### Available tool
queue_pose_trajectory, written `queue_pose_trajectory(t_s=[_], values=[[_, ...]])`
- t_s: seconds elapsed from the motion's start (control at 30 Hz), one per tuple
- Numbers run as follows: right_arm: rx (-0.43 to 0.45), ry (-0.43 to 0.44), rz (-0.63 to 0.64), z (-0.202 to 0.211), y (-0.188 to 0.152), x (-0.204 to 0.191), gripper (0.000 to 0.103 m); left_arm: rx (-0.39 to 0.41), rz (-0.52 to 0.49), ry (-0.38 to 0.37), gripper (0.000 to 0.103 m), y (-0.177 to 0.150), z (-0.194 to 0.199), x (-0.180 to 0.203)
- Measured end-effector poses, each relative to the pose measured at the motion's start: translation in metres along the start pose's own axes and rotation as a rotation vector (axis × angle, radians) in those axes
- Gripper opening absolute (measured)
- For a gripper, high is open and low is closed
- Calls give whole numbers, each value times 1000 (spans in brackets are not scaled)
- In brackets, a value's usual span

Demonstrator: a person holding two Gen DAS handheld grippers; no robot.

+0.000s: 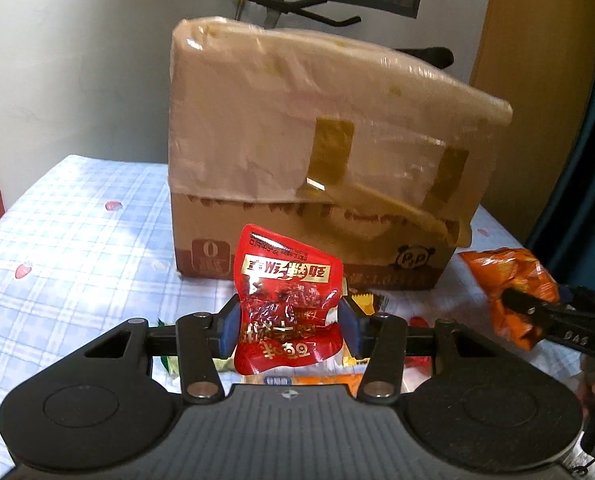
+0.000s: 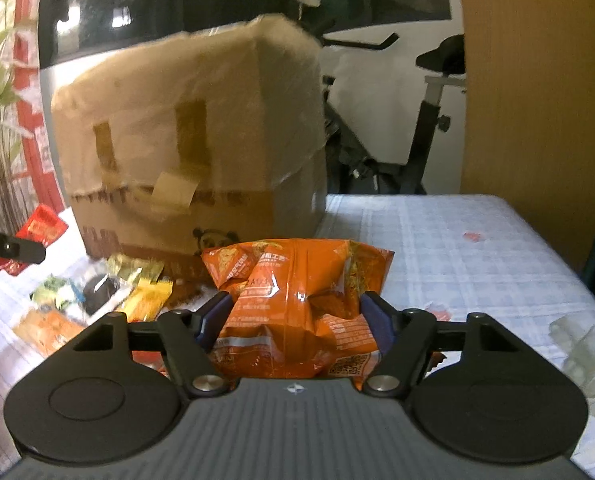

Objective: Organize snacks
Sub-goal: 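Grasp the red meat-snack packet with left tool while right tool holds orange bag, then carry both packets over the lined box and open both tools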

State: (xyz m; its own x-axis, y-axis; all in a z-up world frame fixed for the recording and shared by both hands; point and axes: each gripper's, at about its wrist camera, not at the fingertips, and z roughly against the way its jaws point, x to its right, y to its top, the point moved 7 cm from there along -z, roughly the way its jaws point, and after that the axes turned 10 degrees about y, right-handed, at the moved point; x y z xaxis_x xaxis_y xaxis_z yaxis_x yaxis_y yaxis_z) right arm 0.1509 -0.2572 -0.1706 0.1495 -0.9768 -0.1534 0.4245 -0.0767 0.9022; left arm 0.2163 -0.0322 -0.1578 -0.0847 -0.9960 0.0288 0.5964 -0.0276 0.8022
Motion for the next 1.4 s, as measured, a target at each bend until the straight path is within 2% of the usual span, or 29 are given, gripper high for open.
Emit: queue_pose_trajectory(t_s=[0.13,0.23,0.47,0.6,0.73,0.87,1.0,1.23,1.4], values=[[66,-25,-7,20,23,8,72,50,14,2,53,18,14,-5],[126,-35,6,34,46,11,72,125,11,32,53,38,29,-10],[267,-44,41,56,104,13,72,256,5,21,53,86,59,-11],[330,-2,48,56,143,8,72,319,-25,20,54,118,67,-6],[368,54,84,39,190,-3,72,338,-7,-19,54,159,60,-4],[338,119,119,-8,234,-23,72,342,-10,-28,54,192,41,0],[266,148,111,-55,260,-43,72,323,-32,-31,54,215,19,4],[142,162,124,-106,263,-65,72,270,-57,17,56,218,-7,-2],[66,115,126,-122,256,-65,77,218,-38,23,68,217,-22,-9]])
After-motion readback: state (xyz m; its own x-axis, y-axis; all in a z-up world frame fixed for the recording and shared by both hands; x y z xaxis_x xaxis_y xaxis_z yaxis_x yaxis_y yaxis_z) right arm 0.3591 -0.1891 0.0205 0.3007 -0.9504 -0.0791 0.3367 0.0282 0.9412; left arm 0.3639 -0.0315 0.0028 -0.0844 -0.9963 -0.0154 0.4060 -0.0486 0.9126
